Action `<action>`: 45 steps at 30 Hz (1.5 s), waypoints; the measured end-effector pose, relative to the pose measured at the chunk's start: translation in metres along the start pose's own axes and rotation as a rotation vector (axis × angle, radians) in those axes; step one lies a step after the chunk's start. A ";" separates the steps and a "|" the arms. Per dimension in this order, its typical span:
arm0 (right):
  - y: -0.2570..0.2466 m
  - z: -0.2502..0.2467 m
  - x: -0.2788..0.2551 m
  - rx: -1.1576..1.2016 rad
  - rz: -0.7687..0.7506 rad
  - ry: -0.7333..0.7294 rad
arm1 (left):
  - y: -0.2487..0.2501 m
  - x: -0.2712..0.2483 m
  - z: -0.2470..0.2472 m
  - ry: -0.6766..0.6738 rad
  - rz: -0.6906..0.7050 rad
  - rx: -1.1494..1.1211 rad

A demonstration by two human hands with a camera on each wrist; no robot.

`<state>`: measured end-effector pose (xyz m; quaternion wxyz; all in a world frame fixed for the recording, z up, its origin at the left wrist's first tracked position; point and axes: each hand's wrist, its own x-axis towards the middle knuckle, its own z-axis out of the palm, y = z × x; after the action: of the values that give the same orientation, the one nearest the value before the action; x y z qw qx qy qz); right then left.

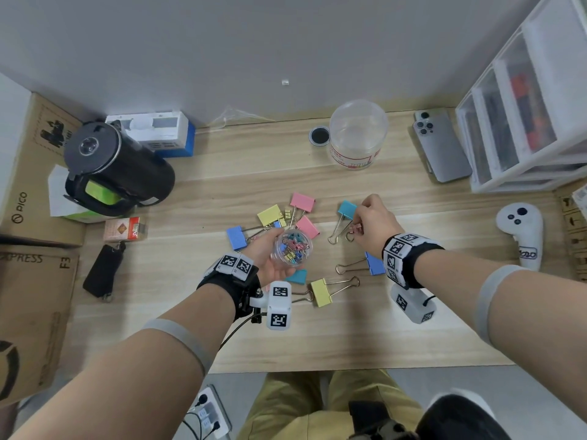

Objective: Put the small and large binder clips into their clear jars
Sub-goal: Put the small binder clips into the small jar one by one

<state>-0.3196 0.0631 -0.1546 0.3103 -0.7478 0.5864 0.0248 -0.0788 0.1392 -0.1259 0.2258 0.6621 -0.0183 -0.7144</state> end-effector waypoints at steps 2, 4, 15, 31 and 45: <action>0.000 0.000 0.000 0.004 -0.006 0.016 | 0.001 -0.001 0.000 -0.003 0.000 -0.009; 0.000 -0.001 0.001 0.014 -0.001 0.026 | 0.002 -0.002 0.000 -0.013 0.006 -0.009; -0.003 -0.010 0.002 -0.027 -0.042 0.022 | 0.007 -0.006 -0.002 -0.032 0.016 -0.009; -0.005 -0.006 0.004 -0.047 -0.075 0.102 | 0.004 -0.004 -0.013 -0.061 0.006 -0.013; -0.033 -0.024 0.009 0.312 -0.012 -0.049 | 0.010 -0.005 -0.015 -0.030 0.006 -0.014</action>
<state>-0.2954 0.0472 -0.1244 0.4369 -0.6933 0.5709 -0.0501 -0.0613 0.1356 -0.1197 0.2323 0.6496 -0.0187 -0.7236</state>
